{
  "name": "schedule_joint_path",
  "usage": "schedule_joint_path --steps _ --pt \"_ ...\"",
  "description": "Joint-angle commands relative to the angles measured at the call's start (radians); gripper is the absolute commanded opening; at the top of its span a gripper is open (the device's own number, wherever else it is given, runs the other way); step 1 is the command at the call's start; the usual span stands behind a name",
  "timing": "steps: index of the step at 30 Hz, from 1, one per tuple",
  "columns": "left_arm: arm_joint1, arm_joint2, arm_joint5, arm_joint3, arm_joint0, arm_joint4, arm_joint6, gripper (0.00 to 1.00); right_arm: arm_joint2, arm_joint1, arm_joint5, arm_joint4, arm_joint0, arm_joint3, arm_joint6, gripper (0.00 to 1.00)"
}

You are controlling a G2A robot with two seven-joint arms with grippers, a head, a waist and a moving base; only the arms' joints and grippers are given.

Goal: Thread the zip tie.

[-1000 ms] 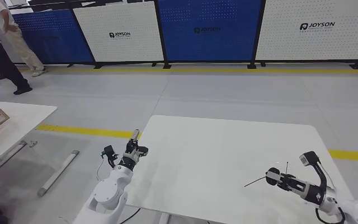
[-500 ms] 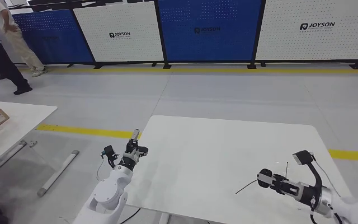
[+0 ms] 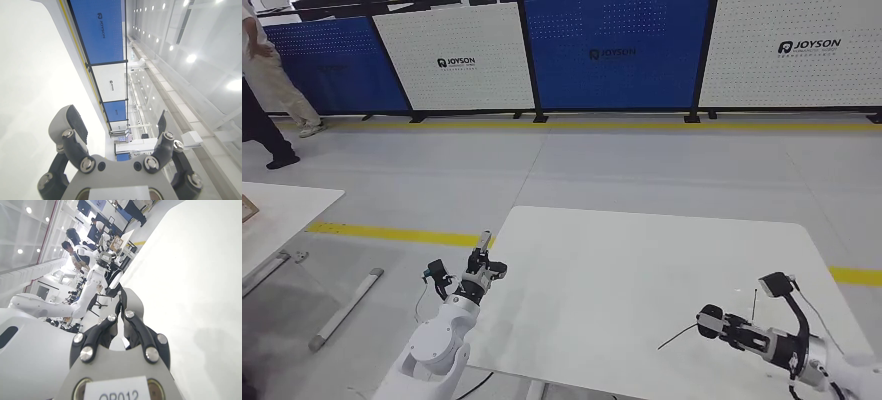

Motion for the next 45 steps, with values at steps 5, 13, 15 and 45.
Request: schedule_joint_path --steps 5,13,15,45 --pt "0.000 0.000 0.000 0.000 0.000 0.000 0.000 1.00 -0.001 -0.014 0.000 -0.116 0.008 -0.053 -0.112 0.00" --pt "0.000 0.000 0.000 0.000 0.000 0.000 0.000 1.00 -0.031 -0.019 0.000 -0.188 0.022 -0.036 -0.165 0.00" --pt "0.000 0.000 0.000 0.000 0.000 0.000 0.000 1.00 -0.031 -0.019 0.000 -0.188 0.022 -0.036 -0.165 0.00" --pt "0.015 0.066 -0.312 0.013 -0.055 0.743 0.031 1.00 -0.126 -0.039 0.247 -0.103 0.079 -0.007 -0.273 0.00"
